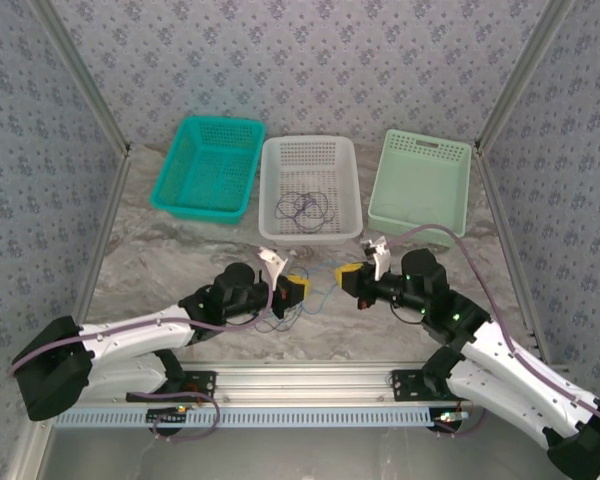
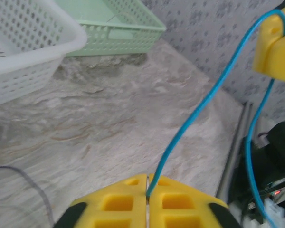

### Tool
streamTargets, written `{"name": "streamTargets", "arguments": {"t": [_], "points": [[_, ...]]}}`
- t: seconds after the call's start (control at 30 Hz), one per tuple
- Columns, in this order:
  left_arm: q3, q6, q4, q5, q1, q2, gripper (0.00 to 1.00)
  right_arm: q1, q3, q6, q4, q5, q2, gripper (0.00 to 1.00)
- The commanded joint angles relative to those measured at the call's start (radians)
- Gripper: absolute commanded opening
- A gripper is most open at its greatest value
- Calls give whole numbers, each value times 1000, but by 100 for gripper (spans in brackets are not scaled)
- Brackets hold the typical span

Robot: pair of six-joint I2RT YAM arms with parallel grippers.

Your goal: Untangle the cables

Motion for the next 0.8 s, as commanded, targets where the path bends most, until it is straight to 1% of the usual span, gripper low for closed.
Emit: {"name": "streamTargets", "arguments": {"t": [0.0, 0.17, 0.23, 0.37, 0.53, 0.67, 0.77], "points": [[74, 57, -170, -60, -2, -28, 0, 1, 33, -47, -115, 1, 12, 0], [183, 163, -455, -89, 4, -25, 0, 0, 122, -162, -323, 25, 97, 0], [228, 202, -552, -111, 9, -21, 0, -1, 153, -189, -373, 29, 139, 0], [351, 307, -747, -126, 13, 5, 0, -1, 201, -210, -379, 50, 214, 0], [528, 435, -1004, -166, 11, 90, 0, 3, 273, -260, -411, 47, 314, 0], [608, 489, -1134, -216, 8, 158, 0, 6, 325, -301, -456, 71, 369, 0], [637, 520, -1188, -260, 5, 189, 0, 6, 339, -316, -457, 83, 383, 1]]}}
